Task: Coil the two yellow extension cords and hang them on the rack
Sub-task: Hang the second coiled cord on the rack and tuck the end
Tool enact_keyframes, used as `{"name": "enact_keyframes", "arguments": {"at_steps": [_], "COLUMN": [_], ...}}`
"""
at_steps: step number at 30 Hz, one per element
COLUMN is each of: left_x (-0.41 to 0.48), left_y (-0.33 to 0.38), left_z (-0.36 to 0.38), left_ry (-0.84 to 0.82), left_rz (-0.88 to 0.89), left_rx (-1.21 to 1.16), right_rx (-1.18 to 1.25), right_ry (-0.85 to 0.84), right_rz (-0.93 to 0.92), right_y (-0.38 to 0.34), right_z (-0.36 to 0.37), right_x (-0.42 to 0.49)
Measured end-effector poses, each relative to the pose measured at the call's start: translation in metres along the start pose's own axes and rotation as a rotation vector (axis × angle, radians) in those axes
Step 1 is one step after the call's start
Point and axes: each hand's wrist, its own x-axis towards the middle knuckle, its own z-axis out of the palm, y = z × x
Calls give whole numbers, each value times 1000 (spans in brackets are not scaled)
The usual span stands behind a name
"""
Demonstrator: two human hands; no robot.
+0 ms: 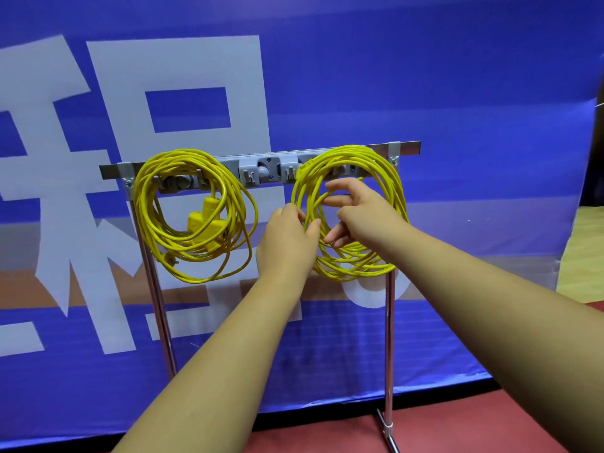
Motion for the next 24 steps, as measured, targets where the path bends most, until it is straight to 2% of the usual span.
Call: {"name": "enact_keyframes", "arguments": {"at_steps": [10, 19, 24], "left_x": [13, 35, 47], "left_y": [11, 28, 38], "left_z": [-7, -6, -7], "left_ry": [-23, 4, -24], "left_rz": [-89, -38, 6], "left_rx": [25, 80, 172], "right_rx": [-49, -156, -199], "right_ry": [-5, 133, 138], "right_rz": [1, -78, -79], "right_y": [-5, -14, -19], "right_z": [6, 1, -5], "right_x": [8, 12, 14]}}
